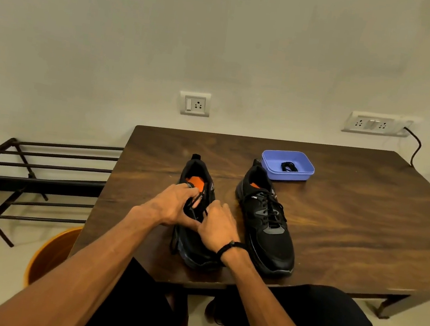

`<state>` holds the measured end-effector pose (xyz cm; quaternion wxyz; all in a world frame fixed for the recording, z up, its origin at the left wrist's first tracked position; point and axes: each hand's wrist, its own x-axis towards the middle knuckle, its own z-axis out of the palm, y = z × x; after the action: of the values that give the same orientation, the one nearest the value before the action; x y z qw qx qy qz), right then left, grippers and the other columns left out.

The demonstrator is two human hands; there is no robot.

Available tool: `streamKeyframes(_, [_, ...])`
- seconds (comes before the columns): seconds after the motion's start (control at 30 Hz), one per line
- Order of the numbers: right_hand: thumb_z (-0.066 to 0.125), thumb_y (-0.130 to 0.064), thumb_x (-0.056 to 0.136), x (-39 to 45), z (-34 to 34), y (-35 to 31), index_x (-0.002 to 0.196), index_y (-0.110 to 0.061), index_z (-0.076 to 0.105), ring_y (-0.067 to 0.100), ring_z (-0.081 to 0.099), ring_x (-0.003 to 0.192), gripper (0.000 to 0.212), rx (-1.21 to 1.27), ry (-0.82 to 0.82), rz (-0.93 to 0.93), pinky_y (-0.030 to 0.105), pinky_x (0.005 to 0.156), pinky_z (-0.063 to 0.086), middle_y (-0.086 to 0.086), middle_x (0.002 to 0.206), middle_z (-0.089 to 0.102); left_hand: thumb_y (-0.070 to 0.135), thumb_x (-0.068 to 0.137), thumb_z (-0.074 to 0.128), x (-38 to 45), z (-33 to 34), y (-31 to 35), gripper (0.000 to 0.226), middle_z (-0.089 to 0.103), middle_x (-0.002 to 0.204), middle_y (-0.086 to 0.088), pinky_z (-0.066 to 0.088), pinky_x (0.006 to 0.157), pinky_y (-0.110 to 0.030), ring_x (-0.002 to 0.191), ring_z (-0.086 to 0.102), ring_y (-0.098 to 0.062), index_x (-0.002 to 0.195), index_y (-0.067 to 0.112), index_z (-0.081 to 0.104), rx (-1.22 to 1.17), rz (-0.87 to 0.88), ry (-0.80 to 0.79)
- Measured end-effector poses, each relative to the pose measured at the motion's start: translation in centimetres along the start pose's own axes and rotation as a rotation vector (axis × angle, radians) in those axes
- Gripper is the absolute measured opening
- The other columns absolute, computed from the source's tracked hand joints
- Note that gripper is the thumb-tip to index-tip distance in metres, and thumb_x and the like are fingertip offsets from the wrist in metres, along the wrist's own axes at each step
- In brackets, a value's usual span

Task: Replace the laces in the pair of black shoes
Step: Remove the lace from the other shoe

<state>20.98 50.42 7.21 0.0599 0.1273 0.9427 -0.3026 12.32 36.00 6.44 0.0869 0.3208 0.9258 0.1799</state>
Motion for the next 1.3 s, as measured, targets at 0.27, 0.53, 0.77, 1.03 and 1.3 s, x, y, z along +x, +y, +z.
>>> streamKeyframes(0.27, [0.045, -0.012, 0.104, 2.1, -1.6, 2.8, 0.079, -0.009, 0.058, 0.016, 0.044, 0.05, 0.029, 0.887, 0.17, 0.382, 0.024, 0.044, 0.035, 0.007, 0.065, 0.055, 0.048, 0.098, 0.062, -0.4, 0.1, 1.3, 0.024, 0.047, 0.094, 0.003, 0.044, 0.079, -0.036, 0.091, 0.052, -0.02, 0.091, 0.026, 0.055, 0.033, -0.044, -0.02])
streamKeyframes(0.53, [0.082, -0.014, 0.084, 1.7, -3.8, 2.0, 0.117, -0.018, 0.064, 0.012, 0.068, 0.072, 0.038, 0.711, 0.043, -0.034, 0.03, 0.072, 0.056, 0.006, 0.079, 0.071, 0.03, 0.1, 0.065, -1.5, -2.2, 3.7, 0.021, 0.062, 0.08, 0.002, 0.044, 0.069, -0.033, 0.073, 0.059, -0.014, 0.084, 0.016, 0.068, -0.179, 0.003, 0.358])
streamKeyframes(0.77, [0.074, -0.03, 0.095, 1.2, -4.3, -1.3, 0.08, -0.02, 0.071, 0.006, 0.051, 0.06, 0.019, 0.503, -0.01, -0.35, 0.027, 0.059, 0.04, -0.004, 0.064, 0.059, 0.01, 0.089, 0.079, -3.7, -4.5, 4.4, 0.018, 0.079, 0.095, -0.009, 0.062, 0.087, -0.036, 0.093, 0.077, -0.023, 0.106, 0.008, 0.077, -0.999, -0.066, 0.487])
streamKeyframes(1.03, [0.055, -0.041, 0.106, 1.0, -7.4, -11.8, 0.084, -0.008, 0.069, 0.024, 0.054, 0.061, 0.042, 0.746, -0.249, -0.267, 0.029, 0.056, 0.044, 0.003, 0.062, 0.058, 0.031, 0.085, 0.083, -7.8, -7.9, 1.9, 0.069, 0.07, 0.132, 0.004, 0.056, 0.1, -0.045, 0.122, 0.066, -0.014, 0.147, 0.029, 0.051, -1.265, -0.152, 0.212])
streamKeyframes(1.3, [0.038, -0.034, 0.112, -0.2, -4.8, -23.7, 0.103, -0.006, 0.065, 0.012, 0.049, 0.053, 0.04, 0.725, -0.432, -0.215, 0.028, 0.055, 0.045, 0.003, 0.071, 0.061, 0.006, 0.096, 0.069, -14.2, -15.9, -4.5, 0.023, 0.07, 0.106, -0.018, 0.054, 0.1, -0.052, 0.099, 0.071, -0.035, 0.117, 0.004, 0.062, -0.999, -0.291, 0.104])
